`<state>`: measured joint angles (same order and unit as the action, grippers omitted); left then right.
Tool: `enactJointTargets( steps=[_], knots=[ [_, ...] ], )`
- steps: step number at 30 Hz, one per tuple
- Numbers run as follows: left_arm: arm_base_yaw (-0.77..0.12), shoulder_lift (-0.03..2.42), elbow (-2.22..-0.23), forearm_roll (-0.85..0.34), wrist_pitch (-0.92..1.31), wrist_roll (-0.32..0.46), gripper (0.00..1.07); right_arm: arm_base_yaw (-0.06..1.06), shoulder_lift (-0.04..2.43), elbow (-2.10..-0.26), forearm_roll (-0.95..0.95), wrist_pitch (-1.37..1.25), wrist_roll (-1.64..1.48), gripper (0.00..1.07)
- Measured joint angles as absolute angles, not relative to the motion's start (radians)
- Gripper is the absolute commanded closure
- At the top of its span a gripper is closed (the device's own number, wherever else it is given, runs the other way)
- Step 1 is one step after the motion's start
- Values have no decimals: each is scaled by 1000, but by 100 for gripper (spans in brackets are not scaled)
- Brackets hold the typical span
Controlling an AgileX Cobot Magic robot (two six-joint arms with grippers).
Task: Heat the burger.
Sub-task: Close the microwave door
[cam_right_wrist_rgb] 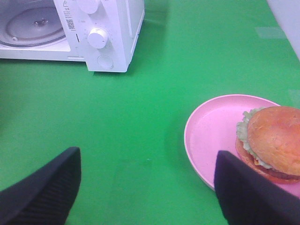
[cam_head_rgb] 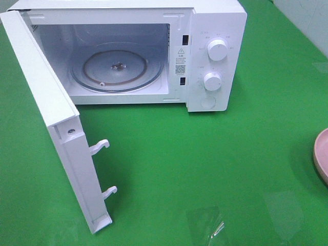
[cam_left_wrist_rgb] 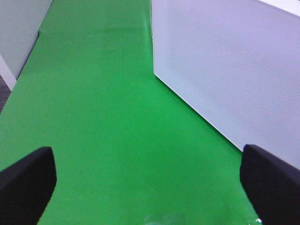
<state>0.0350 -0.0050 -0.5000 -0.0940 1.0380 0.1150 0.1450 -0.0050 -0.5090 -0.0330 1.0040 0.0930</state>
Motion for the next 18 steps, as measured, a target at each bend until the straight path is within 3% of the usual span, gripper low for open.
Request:
enactJointTargets(
  steps=[18],
  knots=[
    [35, -5, -500, -94, 1038, 115, 7, 145, -5, -509, -32, 1004, 97, 31]
  ],
)
